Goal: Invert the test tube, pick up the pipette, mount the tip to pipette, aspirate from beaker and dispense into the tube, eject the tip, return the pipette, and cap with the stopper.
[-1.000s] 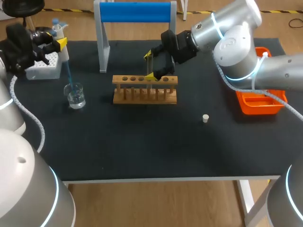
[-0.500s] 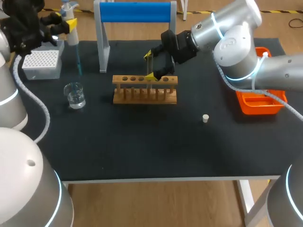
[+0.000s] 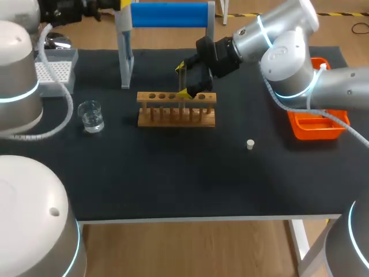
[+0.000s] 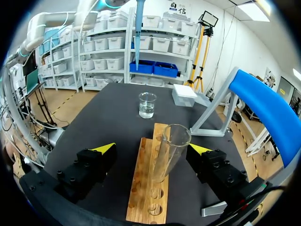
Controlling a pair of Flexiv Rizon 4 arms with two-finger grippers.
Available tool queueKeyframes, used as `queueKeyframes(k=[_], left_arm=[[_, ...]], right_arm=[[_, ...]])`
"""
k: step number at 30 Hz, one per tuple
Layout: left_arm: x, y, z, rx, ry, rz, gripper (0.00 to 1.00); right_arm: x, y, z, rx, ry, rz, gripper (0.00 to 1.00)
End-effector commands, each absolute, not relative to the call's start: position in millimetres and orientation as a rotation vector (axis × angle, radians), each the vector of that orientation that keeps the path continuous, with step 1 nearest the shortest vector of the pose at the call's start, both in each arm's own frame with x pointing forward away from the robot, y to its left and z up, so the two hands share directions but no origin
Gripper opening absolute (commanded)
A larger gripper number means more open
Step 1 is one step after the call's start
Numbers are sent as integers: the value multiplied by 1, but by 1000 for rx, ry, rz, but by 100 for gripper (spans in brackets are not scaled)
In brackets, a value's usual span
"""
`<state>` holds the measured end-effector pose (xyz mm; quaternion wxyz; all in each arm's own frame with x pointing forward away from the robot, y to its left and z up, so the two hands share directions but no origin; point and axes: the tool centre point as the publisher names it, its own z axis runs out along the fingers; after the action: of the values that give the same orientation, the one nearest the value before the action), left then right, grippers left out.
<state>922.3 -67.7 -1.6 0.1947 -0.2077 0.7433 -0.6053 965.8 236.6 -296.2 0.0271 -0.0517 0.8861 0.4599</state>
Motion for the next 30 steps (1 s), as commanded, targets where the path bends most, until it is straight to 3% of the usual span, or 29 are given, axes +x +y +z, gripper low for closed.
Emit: queueKeyframes(k=[1,30], left_arm=[[947,-97,2,-601,2167,-1653,0],[969,-178,18,-491,2233,-1814,0]], right_arm=[[966,236,-295,-162,2741,1419,100],[966,236,-295,-162,2741,1419,100]])
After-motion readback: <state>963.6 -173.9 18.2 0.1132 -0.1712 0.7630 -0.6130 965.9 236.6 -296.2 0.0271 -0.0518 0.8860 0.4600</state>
